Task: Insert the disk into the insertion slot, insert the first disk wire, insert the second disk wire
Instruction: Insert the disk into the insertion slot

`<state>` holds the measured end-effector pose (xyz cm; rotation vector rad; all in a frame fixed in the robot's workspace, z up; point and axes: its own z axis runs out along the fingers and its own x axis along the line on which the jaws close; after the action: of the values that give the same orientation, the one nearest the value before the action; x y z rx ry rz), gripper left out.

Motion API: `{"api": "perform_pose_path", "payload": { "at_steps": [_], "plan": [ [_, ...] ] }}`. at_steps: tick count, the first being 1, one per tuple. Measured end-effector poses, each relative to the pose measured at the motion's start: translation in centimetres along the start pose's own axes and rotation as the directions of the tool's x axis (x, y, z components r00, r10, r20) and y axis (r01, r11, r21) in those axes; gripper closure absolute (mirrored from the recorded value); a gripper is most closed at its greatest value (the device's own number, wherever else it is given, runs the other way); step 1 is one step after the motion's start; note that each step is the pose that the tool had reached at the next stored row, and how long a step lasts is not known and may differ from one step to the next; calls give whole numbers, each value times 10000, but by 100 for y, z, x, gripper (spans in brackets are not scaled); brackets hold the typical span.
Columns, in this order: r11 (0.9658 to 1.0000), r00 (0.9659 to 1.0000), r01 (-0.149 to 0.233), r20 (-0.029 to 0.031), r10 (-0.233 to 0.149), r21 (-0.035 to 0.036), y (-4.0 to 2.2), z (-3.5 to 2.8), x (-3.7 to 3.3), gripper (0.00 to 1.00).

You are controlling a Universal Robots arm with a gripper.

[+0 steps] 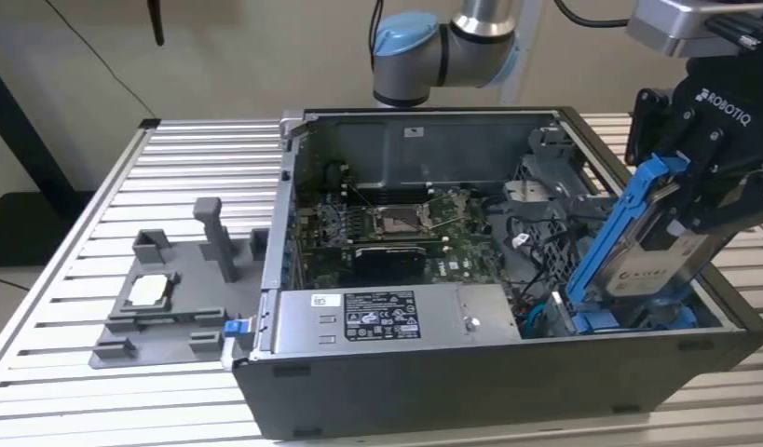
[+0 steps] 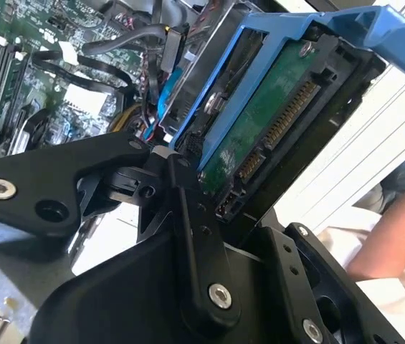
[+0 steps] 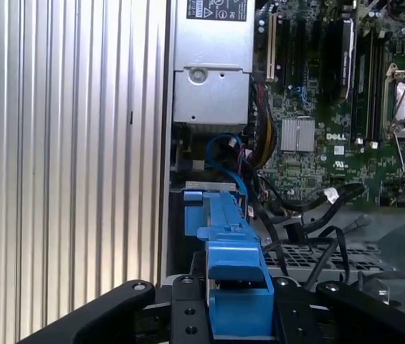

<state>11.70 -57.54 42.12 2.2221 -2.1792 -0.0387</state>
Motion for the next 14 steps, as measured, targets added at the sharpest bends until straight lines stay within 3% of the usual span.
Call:
{"api": "perform_pose_path", "payload": {
  "at_steps": [14],
  "plan": [
    [10000, 10000, -1, -2, 1, 0, -30, 166, -76, 67]
  ]
}}
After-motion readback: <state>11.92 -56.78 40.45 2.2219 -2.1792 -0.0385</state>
